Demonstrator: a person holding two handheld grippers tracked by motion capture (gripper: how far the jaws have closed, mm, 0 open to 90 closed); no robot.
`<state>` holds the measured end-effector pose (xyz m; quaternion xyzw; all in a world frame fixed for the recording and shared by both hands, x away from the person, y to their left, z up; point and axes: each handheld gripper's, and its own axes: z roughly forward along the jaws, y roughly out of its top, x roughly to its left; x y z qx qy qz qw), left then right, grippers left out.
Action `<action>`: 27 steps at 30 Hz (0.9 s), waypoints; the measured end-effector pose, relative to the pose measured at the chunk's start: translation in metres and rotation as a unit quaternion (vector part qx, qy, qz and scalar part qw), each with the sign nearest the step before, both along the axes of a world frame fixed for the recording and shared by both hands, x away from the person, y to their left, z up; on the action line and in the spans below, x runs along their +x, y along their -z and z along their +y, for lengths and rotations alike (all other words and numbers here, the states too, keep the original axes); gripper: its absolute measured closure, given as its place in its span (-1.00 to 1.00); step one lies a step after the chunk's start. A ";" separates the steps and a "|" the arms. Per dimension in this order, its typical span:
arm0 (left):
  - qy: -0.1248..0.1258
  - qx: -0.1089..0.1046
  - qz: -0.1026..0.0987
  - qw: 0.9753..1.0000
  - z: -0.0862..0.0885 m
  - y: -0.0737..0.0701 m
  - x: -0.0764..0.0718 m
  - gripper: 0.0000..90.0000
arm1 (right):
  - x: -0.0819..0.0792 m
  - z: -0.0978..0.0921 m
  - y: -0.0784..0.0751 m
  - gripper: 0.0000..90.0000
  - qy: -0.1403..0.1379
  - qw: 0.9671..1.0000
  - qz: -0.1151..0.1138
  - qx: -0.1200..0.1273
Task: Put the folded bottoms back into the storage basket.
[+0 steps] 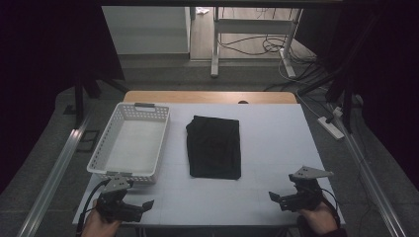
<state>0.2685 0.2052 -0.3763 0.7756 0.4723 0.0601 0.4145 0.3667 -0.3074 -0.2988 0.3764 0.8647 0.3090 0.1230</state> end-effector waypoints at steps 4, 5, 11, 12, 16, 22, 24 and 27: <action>0.008 -0.001 -0.001 1.000 -0.004 0.000 0.002 -1.00 | 0.000 0.000 0.000 -1.00 0.001 1.000 0.000 0.000; 0.012 -0.002 -0.003 1.000 -0.006 0.000 0.004 -1.00 | 0.000 0.000 0.000 -1.00 0.000 1.000 0.000 0.000; 0.027 -0.009 -0.006 1.000 -0.011 0.001 0.008 -1.00 | 0.000 0.000 0.000 -1.00 -0.001 1.000 0.002 0.000; 0.027 -0.009 -0.006 1.000 -0.011 0.001 0.008 -1.00 | 0.000 0.000 0.000 -1.00 -0.001 1.000 0.002 0.000; 0.046 -0.016 -0.009 0.999 -0.017 0.002 0.011 -1.00 | 0.000 0.000 0.000 -1.00 -0.001 1.000 0.003 -0.002; 0.064 -0.012 -0.014 0.998 -0.026 0.002 0.014 -1.00 | 0.000 0.000 0.000 -1.00 -0.002 1.000 0.003 -0.003; 0.065 -0.009 -0.015 0.998 -0.031 0.003 0.017 -1.00 | 0.000 0.001 0.000 -1.00 -0.003 1.000 0.003 -0.004; 0.067 -0.012 -0.017 0.998 -0.035 0.004 0.019 -1.00 | 0.000 0.001 0.000 -1.00 -0.003 1.000 0.003 -0.005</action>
